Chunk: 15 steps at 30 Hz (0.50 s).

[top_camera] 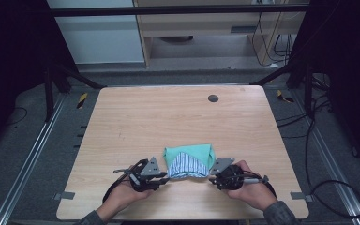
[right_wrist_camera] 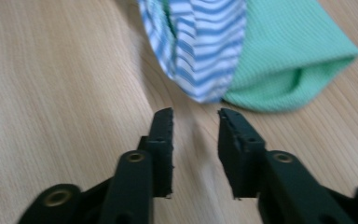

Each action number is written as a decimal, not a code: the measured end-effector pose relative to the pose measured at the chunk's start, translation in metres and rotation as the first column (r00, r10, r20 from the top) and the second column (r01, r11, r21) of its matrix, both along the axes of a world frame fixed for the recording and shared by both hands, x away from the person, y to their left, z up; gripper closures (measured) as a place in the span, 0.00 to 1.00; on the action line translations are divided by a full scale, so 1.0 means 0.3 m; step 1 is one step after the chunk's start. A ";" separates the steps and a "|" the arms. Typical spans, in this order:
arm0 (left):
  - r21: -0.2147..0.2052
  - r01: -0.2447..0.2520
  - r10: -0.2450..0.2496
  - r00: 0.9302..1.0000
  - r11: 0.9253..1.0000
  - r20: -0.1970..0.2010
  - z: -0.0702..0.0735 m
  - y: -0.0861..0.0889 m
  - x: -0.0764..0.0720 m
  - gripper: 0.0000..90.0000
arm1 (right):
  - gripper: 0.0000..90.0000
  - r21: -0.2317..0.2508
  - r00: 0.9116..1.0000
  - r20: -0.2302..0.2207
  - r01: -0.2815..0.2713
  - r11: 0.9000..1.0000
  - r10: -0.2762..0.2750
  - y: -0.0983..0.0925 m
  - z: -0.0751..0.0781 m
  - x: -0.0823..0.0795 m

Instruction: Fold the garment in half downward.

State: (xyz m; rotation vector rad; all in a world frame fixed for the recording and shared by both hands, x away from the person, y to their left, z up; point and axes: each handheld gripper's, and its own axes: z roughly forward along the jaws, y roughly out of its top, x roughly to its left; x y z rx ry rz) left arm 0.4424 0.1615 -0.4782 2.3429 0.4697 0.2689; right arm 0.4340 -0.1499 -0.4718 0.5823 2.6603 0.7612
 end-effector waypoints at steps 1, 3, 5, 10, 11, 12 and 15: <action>-0.004 -0.017 0.017 1.000 1.000 0.007 0.003 0.011 0.002 0.76 | 0.65 0.007 1.000 -0.004 0.019 1.000 -0.019 -0.011 0.000 -0.001; -0.023 -0.059 0.060 0.998 0.998 0.016 0.008 0.033 0.011 0.70 | 0.58 0.015 0.998 -0.002 0.057 0.998 -0.057 -0.038 0.000 0.002; -0.048 -0.118 0.119 0.993 0.992 0.012 0.012 0.059 0.026 0.61 | 0.45 0.038 0.994 0.007 0.111 0.993 -0.111 -0.063 -0.002 0.008; -0.062 -0.241 0.240 0.971 0.969 -0.016 0.015 0.120 0.089 0.35 | 0.23 0.107 0.957 0.005 0.288 0.952 -0.290 -0.115 -0.007 0.054; -0.069 -0.262 0.262 0.965 0.963 -0.015 0.014 0.131 0.103 0.31 | 0.19 0.119 0.948 0.010 0.315 0.942 -0.318 -0.123 -0.009 0.065; -0.077 -0.284 0.284 0.959 0.956 -0.016 0.013 0.142 0.119 0.26 | 0.15 0.128 0.938 0.001 0.345 0.930 -0.348 -0.130 -0.012 0.079; -0.070 -0.330 0.330 0.944 0.941 -0.020 0.011 0.173 0.172 0.18 | 0.10 0.181 0.906 -0.006 0.418 0.890 -0.424 -0.152 -0.017 0.126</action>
